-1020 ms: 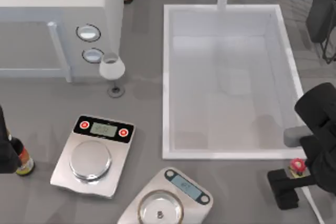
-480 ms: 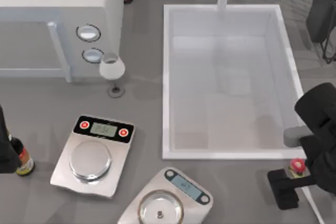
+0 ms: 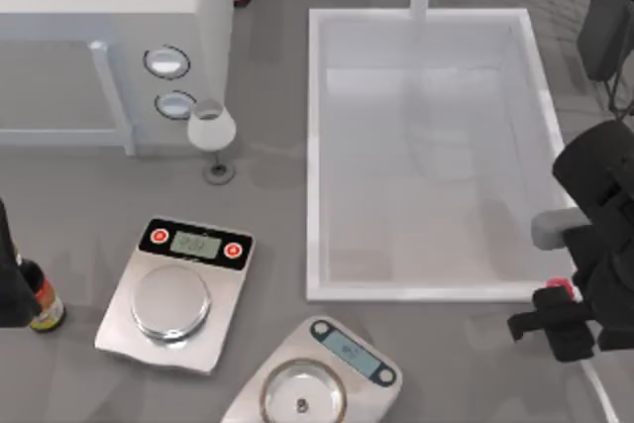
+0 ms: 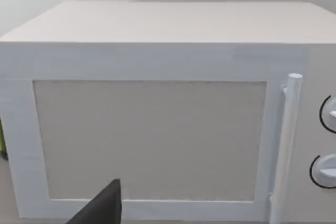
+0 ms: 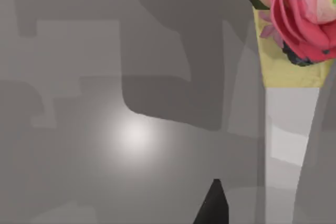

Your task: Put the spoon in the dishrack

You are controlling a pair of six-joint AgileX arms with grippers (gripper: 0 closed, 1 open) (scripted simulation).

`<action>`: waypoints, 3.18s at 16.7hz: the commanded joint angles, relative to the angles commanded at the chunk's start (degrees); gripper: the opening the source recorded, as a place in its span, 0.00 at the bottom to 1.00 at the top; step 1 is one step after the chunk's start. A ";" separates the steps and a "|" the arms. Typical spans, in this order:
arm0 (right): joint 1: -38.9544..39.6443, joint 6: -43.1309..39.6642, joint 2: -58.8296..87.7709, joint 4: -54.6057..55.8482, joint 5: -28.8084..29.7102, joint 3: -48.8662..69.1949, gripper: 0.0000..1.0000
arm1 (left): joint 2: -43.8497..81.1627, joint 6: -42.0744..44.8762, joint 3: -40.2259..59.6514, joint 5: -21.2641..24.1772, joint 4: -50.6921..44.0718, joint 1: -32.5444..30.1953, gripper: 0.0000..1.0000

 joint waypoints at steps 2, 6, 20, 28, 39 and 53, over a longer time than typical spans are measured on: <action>-0.04 0.02 -0.93 -6.91 0.02 5.67 0.00 | 0.00 0.00 0.00 0.00 0.00 0.00 1.00; -0.25 -0.20 -3.80 -25.07 -0.01 18.40 0.00 | 0.00 0.00 0.00 0.00 0.00 0.00 1.00; -2.17 -1.12 -9.41 -39.99 -1.10 32.40 0.00 | 0.00 0.00 0.00 0.00 0.00 0.00 1.00; -23.81 -5.56 -17.00 -12.81 -13.78 28.75 0.00 | 0.00 0.00 0.00 0.00 0.00 0.00 1.00; -58.83 -13.35 -31.26 33.38 -34.44 20.29 0.00 | 0.00 0.00 0.00 0.00 0.00 0.00 1.00; -57.17 -13.72 -19.96 48.81 -31.48 18.96 0.00 | 0.00 0.00 0.00 0.00 0.00 0.00 1.00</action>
